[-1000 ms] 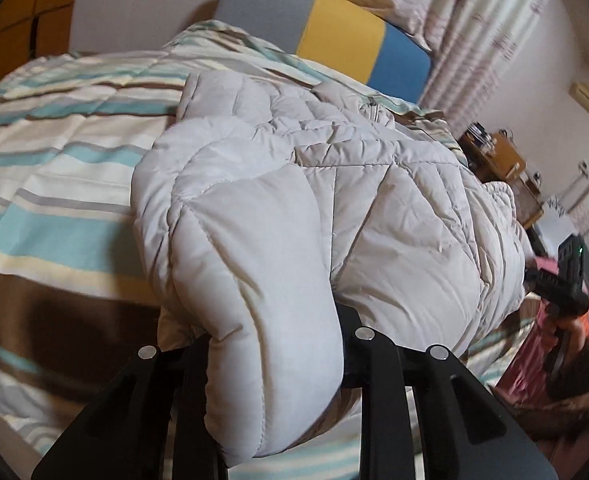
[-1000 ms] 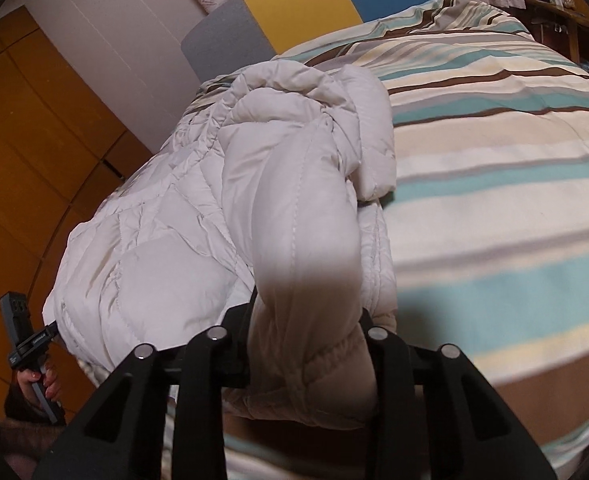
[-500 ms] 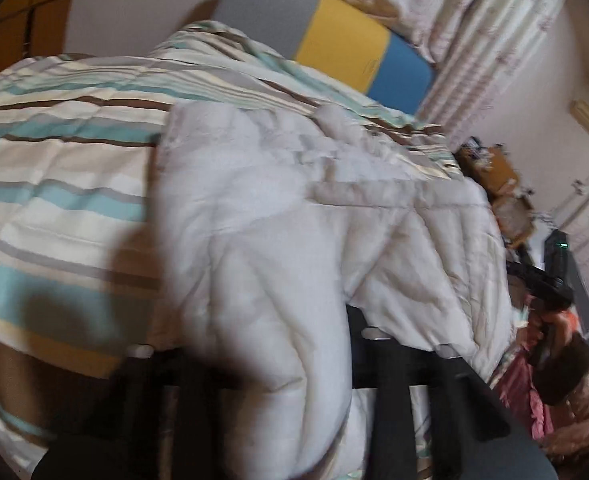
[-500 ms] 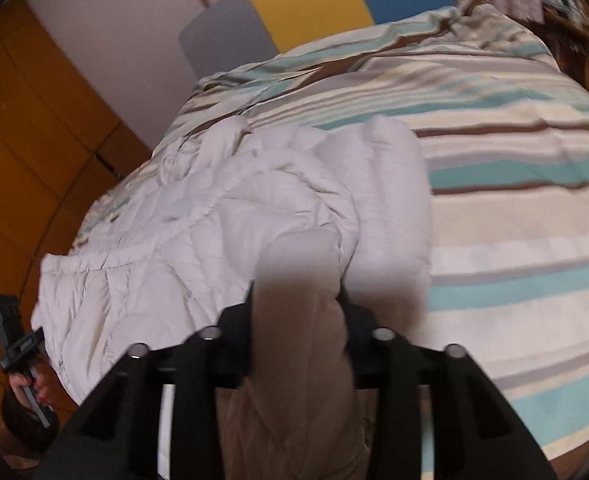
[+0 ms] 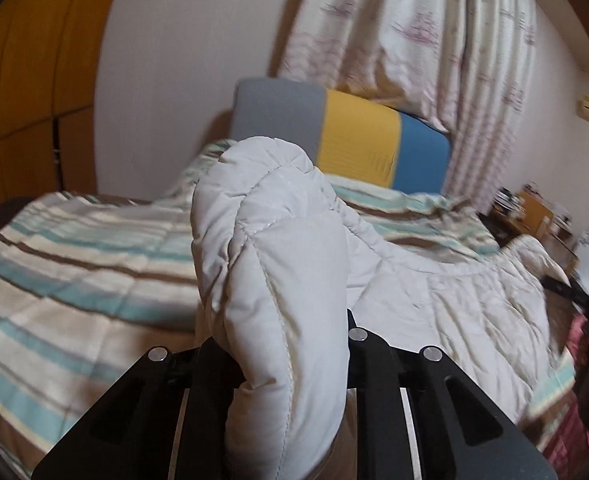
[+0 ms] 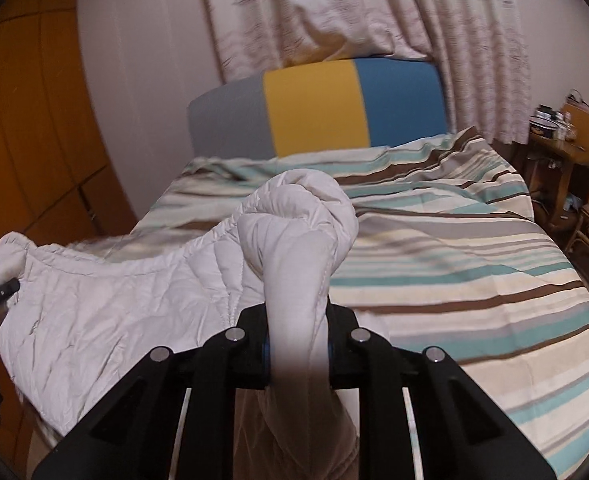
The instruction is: Fold large clothes
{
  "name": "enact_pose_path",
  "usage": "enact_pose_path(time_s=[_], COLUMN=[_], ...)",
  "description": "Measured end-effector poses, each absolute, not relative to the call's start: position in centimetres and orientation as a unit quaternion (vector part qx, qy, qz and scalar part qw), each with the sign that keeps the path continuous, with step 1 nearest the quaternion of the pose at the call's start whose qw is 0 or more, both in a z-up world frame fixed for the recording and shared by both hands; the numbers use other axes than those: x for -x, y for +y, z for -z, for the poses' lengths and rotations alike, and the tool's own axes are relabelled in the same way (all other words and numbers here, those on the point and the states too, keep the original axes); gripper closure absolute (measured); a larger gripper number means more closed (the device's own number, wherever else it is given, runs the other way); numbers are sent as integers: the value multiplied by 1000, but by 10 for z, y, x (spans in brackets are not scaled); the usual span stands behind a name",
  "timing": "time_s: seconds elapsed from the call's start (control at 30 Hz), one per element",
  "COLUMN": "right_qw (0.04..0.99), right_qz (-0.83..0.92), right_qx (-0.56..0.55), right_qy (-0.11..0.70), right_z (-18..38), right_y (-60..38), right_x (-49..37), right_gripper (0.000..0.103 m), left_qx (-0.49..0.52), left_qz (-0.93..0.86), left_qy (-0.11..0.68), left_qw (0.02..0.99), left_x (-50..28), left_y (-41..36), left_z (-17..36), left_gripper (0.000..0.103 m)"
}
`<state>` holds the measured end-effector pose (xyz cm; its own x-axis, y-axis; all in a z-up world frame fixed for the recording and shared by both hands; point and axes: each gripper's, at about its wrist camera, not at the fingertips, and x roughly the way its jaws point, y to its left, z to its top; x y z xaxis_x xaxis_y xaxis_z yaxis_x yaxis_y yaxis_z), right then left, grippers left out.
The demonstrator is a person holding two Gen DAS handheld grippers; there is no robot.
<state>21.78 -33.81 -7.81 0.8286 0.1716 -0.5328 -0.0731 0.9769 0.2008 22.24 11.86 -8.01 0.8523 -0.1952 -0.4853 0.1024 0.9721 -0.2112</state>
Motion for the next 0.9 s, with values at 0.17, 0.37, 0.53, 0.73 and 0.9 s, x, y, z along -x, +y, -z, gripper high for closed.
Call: enact_pose_path(time_s=[0.17, 0.37, 0.53, 0.73, 0.9], right_qw=[948, 945, 940, 928, 911], right_qz=[-26, 8, 24, 43, 55], right_qx=[-115, -96, -92, -81, -65], right_qy=[294, 314, 327, 361, 403], right_z=[110, 153, 176, 202, 223], right_y=[-345, -345, -344, -340, -333], right_x=[-260, -293, -313, -334, -351], right_gripper=[86, 86, 83, 76, 69], left_qx=[66, 51, 45, 37, 44], left_qz=[27, -19, -41, -55, -56], left_qy=[268, 288, 314, 348, 375], left_qw=[961, 956, 948, 935, 924], left_x=[-269, -306, -327, -350, -362], left_y=[104, 95, 97, 99, 101], left_z=[97, 134, 161, 188, 210], left_gripper=[85, 85, 85, 74, 63])
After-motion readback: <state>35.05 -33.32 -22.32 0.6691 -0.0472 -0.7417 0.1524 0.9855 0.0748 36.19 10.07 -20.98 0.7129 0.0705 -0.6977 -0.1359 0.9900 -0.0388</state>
